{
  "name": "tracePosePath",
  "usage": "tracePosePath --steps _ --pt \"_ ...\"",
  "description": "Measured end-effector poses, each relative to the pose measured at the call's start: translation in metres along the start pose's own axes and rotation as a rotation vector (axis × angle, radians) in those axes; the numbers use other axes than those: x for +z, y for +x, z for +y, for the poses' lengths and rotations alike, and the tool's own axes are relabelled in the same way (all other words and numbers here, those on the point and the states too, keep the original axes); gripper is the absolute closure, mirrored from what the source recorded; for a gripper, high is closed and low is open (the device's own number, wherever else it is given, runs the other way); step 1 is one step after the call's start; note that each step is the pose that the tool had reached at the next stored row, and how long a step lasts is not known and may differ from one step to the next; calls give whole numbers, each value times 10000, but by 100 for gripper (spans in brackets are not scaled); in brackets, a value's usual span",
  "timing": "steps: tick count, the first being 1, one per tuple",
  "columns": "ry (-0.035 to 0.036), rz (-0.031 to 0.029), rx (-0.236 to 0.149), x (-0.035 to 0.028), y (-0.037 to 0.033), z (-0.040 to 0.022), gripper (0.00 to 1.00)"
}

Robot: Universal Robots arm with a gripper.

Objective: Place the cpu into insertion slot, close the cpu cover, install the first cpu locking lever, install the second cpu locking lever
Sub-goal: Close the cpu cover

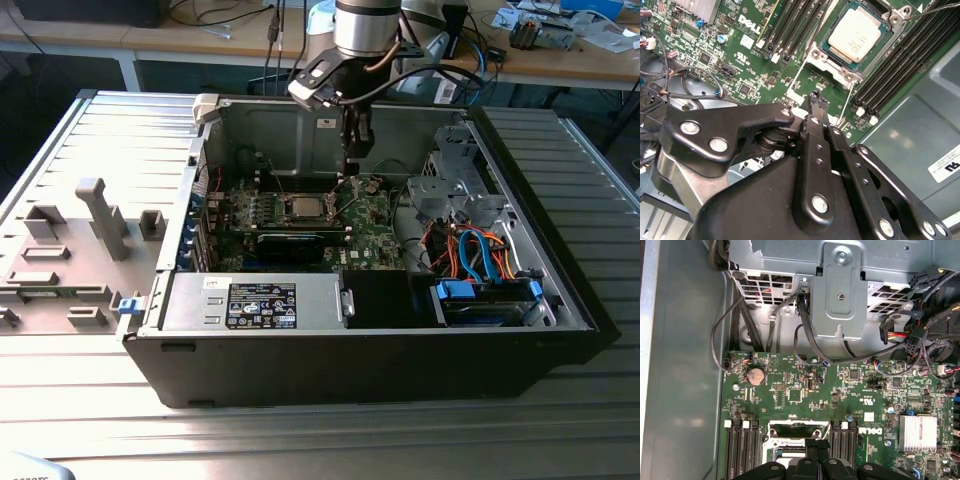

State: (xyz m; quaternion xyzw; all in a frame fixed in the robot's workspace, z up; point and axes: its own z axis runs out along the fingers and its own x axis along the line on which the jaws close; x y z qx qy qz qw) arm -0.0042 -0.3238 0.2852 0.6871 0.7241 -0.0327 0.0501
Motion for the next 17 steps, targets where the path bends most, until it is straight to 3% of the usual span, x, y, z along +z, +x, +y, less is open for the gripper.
tracePosePath --steps 17 --pt "0 5 -1 18 13 39 89"
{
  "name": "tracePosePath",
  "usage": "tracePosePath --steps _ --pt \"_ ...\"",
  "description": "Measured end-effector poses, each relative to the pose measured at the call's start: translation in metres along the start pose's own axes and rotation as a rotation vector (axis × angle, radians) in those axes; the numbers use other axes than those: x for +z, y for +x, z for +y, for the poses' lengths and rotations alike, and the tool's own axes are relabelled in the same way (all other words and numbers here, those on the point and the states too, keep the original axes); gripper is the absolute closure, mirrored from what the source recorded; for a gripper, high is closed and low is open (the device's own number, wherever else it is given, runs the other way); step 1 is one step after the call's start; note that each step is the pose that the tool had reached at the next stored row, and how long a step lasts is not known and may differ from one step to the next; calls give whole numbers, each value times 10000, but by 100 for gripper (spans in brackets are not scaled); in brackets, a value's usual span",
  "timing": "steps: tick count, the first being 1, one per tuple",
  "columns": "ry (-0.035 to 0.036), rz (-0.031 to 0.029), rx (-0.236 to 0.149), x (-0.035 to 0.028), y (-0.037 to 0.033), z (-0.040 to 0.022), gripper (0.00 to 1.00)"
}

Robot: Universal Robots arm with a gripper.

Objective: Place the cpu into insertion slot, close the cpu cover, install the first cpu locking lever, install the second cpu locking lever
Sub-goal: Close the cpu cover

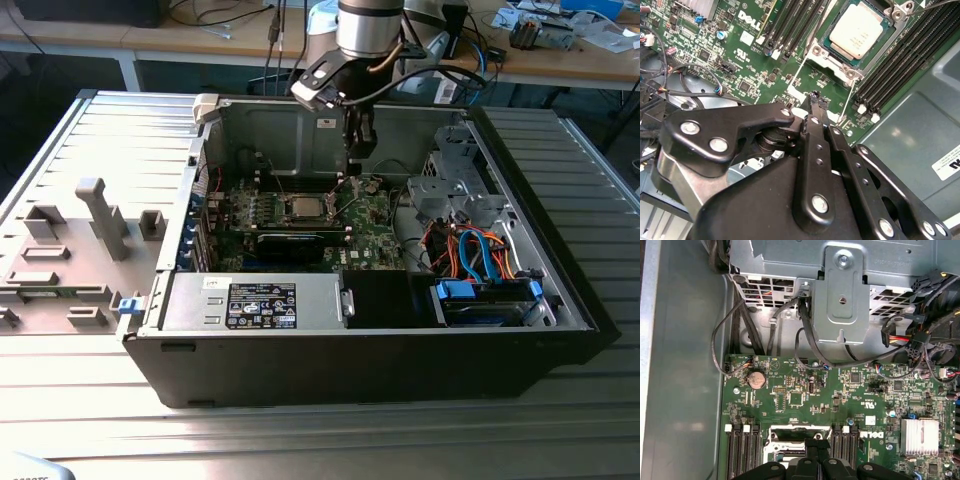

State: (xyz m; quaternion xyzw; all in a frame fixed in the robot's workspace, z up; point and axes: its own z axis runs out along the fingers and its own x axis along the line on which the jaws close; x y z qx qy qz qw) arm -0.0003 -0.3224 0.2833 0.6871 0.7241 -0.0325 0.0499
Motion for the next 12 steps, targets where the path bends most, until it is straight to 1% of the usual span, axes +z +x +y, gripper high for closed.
tracePosePath --steps 12 --pt "-1 1 0 9 0 29 89"
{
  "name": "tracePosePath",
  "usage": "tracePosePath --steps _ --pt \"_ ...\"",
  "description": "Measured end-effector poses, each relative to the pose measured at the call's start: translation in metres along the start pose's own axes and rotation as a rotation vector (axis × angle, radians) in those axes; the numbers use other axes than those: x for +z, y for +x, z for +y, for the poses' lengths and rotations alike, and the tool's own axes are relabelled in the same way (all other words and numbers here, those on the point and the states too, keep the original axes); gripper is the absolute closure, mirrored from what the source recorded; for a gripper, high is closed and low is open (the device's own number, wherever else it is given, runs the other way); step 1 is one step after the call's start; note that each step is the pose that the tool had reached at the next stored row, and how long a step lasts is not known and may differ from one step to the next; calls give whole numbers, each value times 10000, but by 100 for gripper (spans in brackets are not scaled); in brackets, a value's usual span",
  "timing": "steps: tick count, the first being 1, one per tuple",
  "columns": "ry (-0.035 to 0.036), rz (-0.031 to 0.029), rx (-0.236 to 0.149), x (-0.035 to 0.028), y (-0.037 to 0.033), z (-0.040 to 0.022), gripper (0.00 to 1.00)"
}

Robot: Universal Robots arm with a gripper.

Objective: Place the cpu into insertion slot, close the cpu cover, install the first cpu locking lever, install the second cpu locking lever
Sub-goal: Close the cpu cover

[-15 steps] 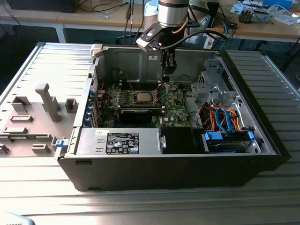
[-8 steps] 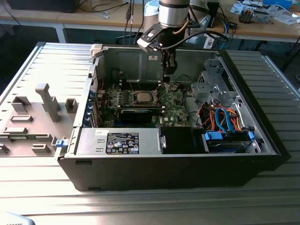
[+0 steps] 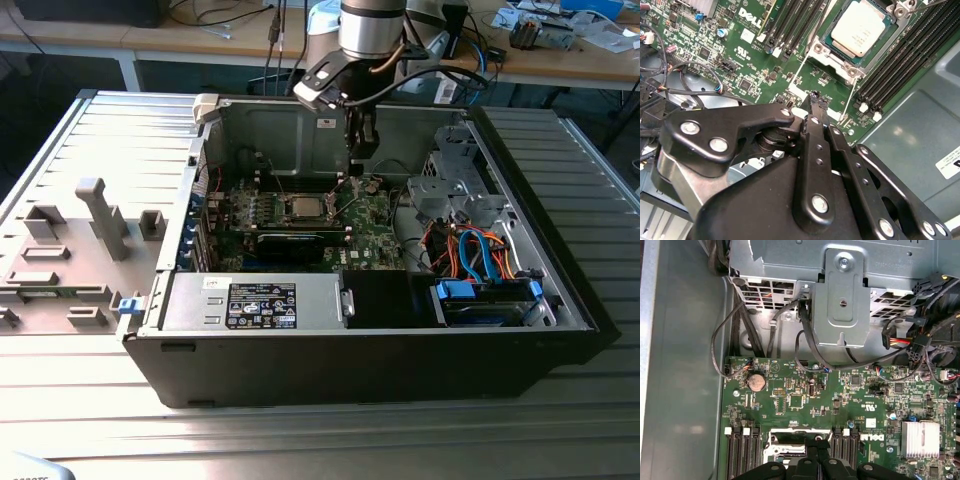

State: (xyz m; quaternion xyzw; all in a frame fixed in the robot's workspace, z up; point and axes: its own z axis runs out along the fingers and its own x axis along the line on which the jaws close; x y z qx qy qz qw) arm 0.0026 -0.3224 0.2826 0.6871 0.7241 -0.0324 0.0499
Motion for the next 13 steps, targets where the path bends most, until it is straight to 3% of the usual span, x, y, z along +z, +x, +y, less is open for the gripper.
tracePosePath --steps 13 --pt "0 1 1 4 -1 25 89"
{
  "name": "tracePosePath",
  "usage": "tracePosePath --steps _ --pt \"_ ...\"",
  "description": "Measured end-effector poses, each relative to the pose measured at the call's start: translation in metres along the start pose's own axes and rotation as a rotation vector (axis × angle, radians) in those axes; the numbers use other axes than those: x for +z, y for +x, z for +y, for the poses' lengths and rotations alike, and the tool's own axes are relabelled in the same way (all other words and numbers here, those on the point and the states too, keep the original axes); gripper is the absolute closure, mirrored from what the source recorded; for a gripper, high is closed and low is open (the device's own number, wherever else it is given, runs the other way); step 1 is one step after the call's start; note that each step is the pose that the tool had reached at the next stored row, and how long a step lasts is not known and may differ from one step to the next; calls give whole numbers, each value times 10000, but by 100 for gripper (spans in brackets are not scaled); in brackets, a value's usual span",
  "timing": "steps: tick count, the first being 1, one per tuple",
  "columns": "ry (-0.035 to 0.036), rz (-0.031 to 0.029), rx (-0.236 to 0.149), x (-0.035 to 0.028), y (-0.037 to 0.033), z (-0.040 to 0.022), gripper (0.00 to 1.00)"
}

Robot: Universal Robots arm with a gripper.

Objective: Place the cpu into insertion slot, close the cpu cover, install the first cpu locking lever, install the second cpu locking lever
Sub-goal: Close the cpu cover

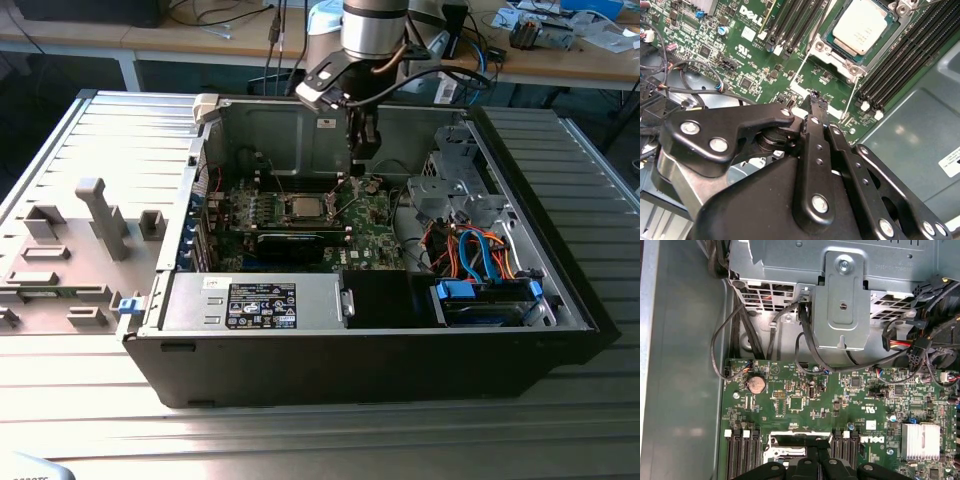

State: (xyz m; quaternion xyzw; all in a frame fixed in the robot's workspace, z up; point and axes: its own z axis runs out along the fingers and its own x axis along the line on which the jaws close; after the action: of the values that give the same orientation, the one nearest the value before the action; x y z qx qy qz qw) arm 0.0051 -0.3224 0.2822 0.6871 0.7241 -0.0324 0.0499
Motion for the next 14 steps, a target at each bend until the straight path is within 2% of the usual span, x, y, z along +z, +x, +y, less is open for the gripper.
tracePosePath --steps 14 --pt "0 -1 -1 4 -1 32 89"
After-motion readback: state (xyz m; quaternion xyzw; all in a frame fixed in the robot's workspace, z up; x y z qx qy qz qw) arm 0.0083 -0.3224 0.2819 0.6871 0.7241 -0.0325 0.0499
